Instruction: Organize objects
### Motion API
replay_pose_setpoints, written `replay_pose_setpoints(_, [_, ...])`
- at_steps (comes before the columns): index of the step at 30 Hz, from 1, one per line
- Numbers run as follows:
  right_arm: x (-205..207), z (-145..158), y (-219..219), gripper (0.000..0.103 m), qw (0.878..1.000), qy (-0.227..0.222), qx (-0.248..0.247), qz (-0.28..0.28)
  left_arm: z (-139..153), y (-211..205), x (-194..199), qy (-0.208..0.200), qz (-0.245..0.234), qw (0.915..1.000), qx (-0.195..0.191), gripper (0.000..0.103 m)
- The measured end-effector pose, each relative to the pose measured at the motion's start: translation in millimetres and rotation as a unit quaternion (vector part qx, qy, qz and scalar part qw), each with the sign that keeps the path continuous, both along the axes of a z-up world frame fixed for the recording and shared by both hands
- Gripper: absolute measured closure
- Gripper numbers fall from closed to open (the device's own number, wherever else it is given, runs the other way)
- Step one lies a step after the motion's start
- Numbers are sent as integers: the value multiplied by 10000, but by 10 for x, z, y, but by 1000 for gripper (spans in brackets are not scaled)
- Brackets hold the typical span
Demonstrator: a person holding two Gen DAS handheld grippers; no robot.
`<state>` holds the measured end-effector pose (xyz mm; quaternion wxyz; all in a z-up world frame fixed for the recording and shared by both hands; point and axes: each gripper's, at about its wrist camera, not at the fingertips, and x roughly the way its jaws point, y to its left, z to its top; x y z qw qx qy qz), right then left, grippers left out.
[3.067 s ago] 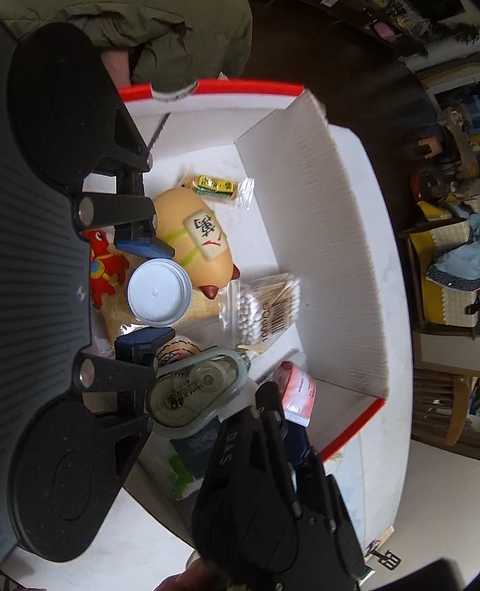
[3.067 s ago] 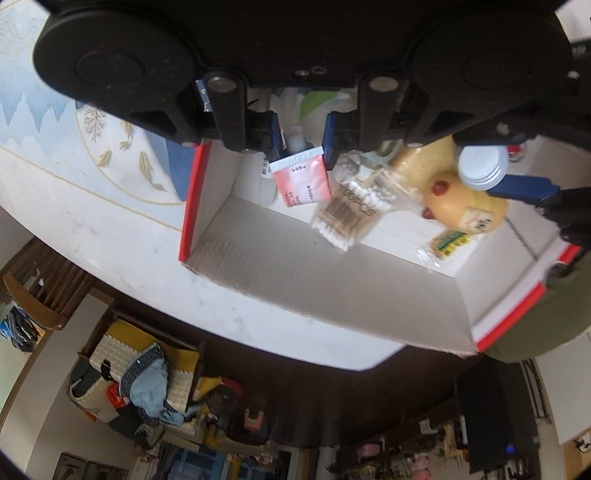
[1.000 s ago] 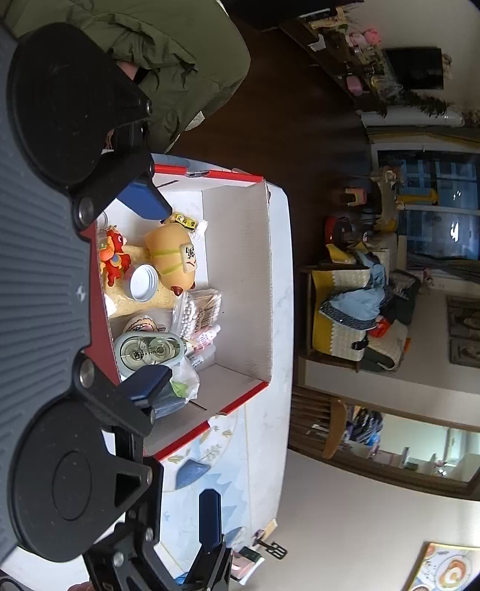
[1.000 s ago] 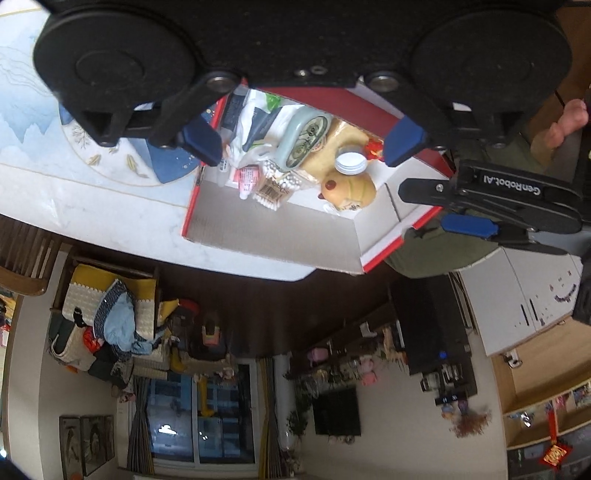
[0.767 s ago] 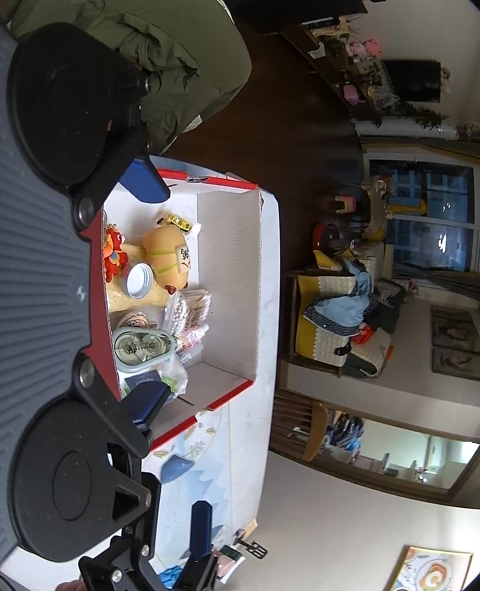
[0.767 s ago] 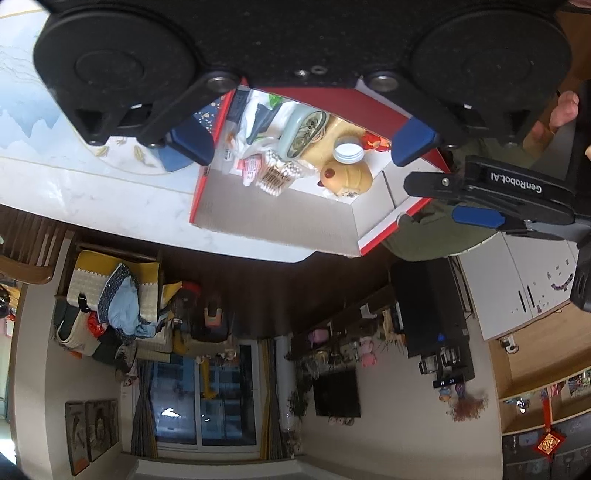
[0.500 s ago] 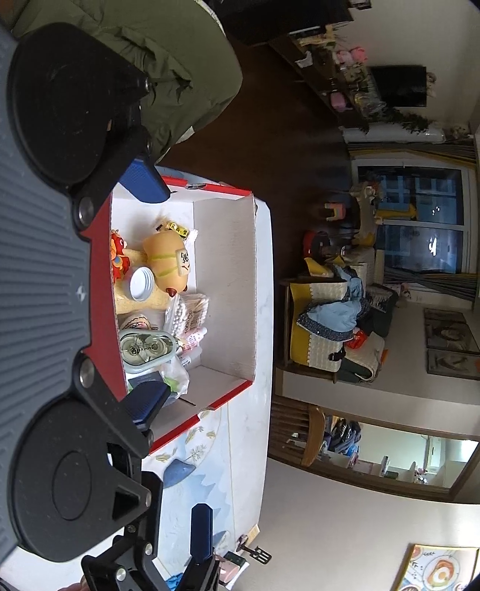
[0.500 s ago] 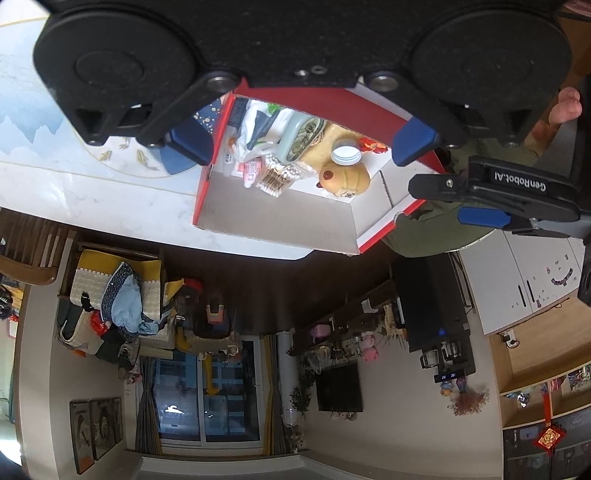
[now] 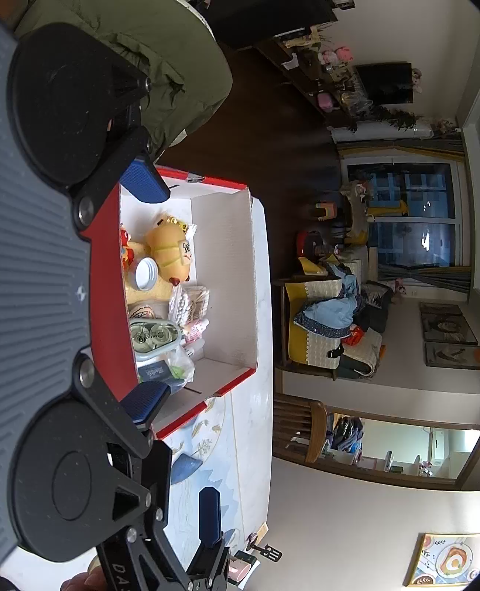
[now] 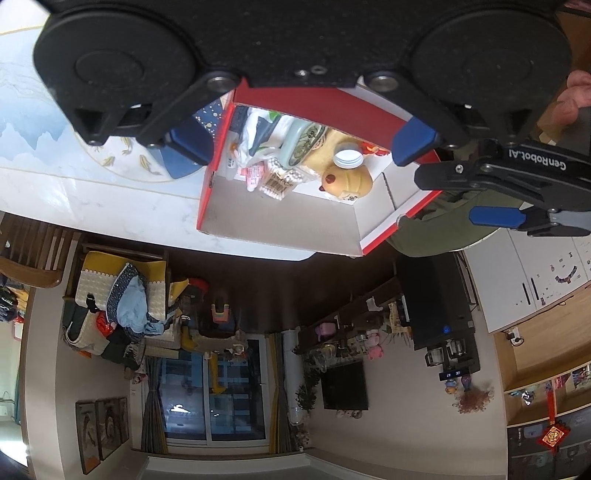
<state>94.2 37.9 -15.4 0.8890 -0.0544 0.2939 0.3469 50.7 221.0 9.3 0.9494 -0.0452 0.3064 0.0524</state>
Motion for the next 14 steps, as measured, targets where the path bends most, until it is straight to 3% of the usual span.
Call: replay_pose_setpoints(14, [-46, -66, -20, 0, 10000, 34, -63, 29, -64, -21, -52, 75, 78, 9999, -71, 0])
